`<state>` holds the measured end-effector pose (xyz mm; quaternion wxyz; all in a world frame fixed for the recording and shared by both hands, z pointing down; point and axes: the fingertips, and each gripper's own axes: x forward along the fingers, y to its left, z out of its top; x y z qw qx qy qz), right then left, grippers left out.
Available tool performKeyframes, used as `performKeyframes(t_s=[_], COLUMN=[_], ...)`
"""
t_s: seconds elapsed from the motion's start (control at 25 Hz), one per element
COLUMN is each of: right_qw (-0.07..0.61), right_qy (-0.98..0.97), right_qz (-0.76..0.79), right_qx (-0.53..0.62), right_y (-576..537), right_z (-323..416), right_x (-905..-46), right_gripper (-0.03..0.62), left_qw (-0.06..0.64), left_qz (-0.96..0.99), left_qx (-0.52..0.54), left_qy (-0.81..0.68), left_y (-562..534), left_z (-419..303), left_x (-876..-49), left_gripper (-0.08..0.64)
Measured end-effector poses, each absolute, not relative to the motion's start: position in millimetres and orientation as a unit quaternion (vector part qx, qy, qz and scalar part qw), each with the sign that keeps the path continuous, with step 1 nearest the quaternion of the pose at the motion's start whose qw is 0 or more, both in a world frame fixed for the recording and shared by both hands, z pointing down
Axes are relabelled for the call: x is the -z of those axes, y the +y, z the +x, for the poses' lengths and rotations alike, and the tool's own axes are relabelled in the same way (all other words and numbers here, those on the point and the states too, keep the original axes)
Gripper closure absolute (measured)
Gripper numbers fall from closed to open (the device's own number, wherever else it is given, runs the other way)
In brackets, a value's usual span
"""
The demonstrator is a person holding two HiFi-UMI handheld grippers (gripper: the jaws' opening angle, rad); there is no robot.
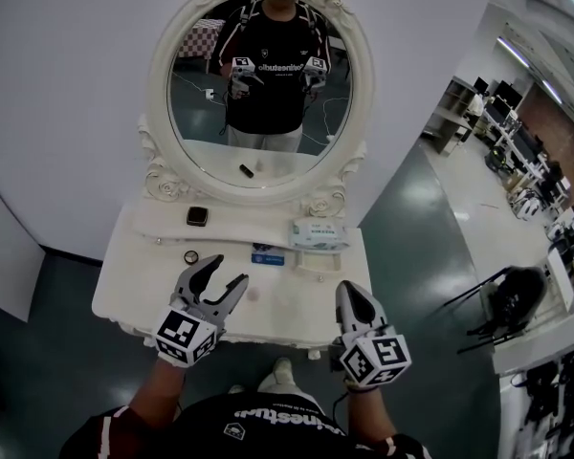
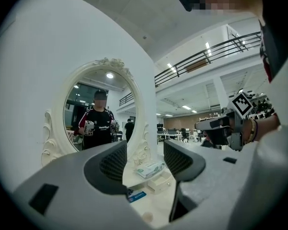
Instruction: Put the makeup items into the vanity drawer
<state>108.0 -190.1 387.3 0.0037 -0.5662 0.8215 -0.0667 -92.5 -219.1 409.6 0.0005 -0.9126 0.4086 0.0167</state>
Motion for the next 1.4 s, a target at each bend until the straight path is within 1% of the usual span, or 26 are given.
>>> performKeyframes(t_s=[0.52,0.92,1.4], right_qw=[-0.01,-0.017,-0.043], right_qy=[0.819,0.813,0.81], right_qz=[-0.568,-0.572,-0.572], right_qx=[0.081,0.104,0.124], right_y=[-185.1,-189.5,-190.8], right_z=[117.7,129.7,148.8], right_x=[-404.5,-423.9,-442.7], right_gripper=[0.589,0.589,0.589], left_qw=[-0.019,-0.026,-0.036], left_qz=[-0.915,-0.917,-0.911], left_qx=[0.037,0.118,0.217], left_qy=[0.401,0.379,0.348], left_y=[-231.0,-246.1,-260.7], left_z=[-72.7,-49.9,-22.5], left_x=[-467.3,-537.0,-626.6], left_gripper=[0.333,0.333,0.333])
